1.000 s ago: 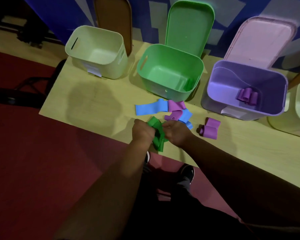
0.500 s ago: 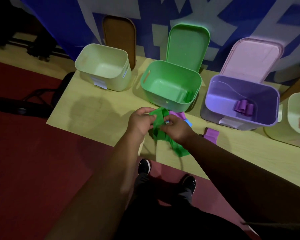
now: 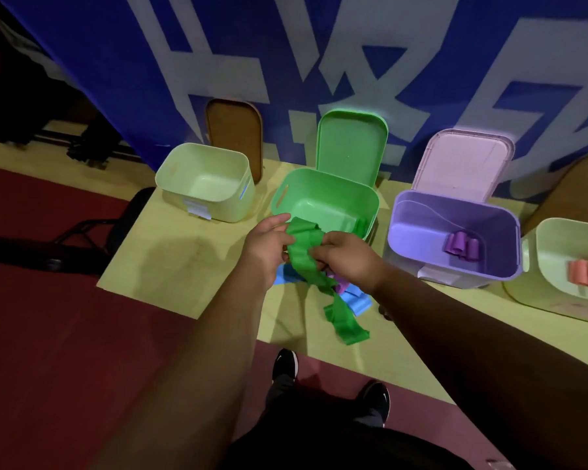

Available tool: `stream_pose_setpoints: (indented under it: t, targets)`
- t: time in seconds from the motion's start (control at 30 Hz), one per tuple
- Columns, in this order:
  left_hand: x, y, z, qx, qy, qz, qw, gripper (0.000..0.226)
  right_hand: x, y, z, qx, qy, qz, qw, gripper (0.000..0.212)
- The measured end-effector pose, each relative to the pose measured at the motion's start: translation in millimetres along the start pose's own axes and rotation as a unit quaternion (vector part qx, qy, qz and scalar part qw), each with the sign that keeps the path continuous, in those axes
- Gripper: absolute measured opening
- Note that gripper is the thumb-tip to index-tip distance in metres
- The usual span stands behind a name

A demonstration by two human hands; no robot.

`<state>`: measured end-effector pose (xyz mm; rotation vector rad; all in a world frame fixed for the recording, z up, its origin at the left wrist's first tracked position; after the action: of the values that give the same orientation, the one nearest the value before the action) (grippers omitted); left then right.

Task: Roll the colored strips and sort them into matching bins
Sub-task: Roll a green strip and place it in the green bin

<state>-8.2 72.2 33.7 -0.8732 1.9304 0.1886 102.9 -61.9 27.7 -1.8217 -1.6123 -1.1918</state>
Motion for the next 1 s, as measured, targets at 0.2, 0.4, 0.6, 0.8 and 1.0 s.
stream_pose_setpoints:
  t: [0.2,0.4,0.6,0.8,1.0]
  targets:
    - [-3,7,4,-0.042,0.031,-0.013,0.999,0.048,1,8,-2,-0.015,-0.04,0.007,0.999,0.045]
    - [-21,-7,-15,-0.009,0.015,-0.073,0.997,0.051,1,13,-4,-0.001,-0.067,-0.039,0.997,0.045]
    - [-34,-12,-25,0.001,-0.031,-0.094,0.995,0.053,7,11,-6,0.021,-0.084,-0.08,0.993,0.044]
    - [-44,-13,-32,0.005,-0.084,-0.132,0.988,0.05,-3,2,-9,0.064,-0.163,-0.173,0.969,0.037]
    - [-58,-18,-40,0.037,-0.122,-0.157,0.979,0.048,9,1,-18,0.087,-0.186,-0.26,0.943,0.035]
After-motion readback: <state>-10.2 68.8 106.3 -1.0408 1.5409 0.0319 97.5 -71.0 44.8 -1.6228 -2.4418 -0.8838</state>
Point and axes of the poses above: each hand's wrist, its own z-axis towards the middle knuckle, its own y-axis out of the back of the hand, x = y × z, the point moved 3 cm from there along z, towards the middle knuckle, and after that the axes turned 15 degrees about x, right-handed, at the moved point
